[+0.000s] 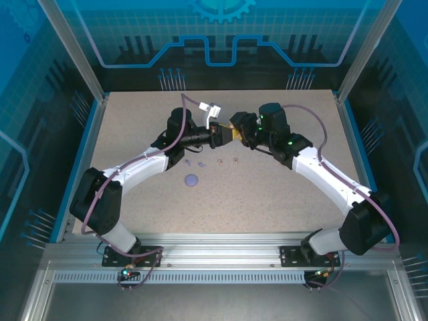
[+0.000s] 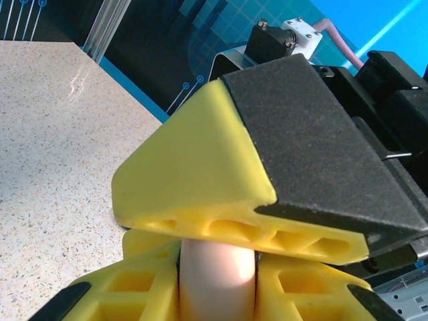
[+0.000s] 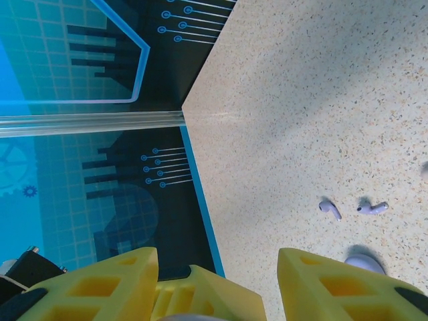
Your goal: Insert the wireless bluetooth earbuds into the charging case
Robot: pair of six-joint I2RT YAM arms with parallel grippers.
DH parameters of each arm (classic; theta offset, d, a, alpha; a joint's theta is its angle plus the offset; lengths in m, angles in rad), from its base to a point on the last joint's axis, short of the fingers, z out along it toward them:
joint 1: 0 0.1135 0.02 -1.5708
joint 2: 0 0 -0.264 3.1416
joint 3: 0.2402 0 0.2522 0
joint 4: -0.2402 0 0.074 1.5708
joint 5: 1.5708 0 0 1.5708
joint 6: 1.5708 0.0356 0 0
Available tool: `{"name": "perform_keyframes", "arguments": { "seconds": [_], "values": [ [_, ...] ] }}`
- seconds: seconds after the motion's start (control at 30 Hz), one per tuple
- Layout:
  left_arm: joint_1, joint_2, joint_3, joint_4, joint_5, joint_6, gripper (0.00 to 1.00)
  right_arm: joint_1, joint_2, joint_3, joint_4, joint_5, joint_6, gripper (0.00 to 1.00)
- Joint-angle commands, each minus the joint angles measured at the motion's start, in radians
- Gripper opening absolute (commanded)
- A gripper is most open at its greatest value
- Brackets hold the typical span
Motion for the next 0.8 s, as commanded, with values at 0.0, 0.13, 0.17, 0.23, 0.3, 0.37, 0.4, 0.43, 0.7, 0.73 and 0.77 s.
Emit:
{"name": "perform_keyframes", "arguments": {
  "seconds": [0.0,0.13,0.17,0.23,0.3,0.37,0.4,0.43,0.7,0.73,0.77],
  "values": [
    [0.001,-0.035,-0.006,0.006,-0.023,0.038,0.31,-0.022,-0.027,-0.014,-0.009,0.027,-0.006,0.4],
    [0.0,-0.036,-0.008,0.007,-0.023,0.038,0.37,-0.023,-0.028,-0.017,-0.009,0.028,-0.005,0.4],
    [0.0,-0.038,-0.009,0.008,-0.024,0.038,0.38,-0.024,-0.028,-0.017,-0.009,0.027,-0.006,0.4],
    [0.002,-0.037,-0.01,0.008,-0.026,0.038,0.41,-0.024,-0.028,-0.018,-0.011,0.025,-0.004,0.4],
    [0.0,-0.035,-0.008,0.009,-0.026,0.037,0.41,-0.026,-0.028,-0.018,-0.009,0.024,-0.005,0.4],
    [0.0,-0.034,-0.008,0.011,-0.023,0.036,0.41,-0.025,-0.028,-0.02,-0.006,0.021,-0.005,0.4],
    [0.0,-0.033,-0.007,0.013,-0.022,0.035,0.41,-0.026,-0.026,-0.02,-0.004,0.017,-0.006,0.39],
    [0.001,-0.031,-0.007,0.014,-0.021,0.033,0.41,-0.026,-0.024,-0.018,-0.001,0.013,-0.008,0.39],
    [-0.01,-0.01,0.013,0.023,-0.011,0.025,0.43,-0.022,0.002,-0.005,0.01,-0.023,-0.012,0.38],
    [-0.011,-0.008,0.015,0.022,-0.011,0.027,0.43,-0.022,0.002,-0.005,0.011,-0.024,-0.012,0.38],
    [-0.013,-0.006,0.016,0.019,-0.01,0.028,0.42,-0.022,0.001,-0.005,0.01,-0.022,-0.012,0.38]
  ]
}}
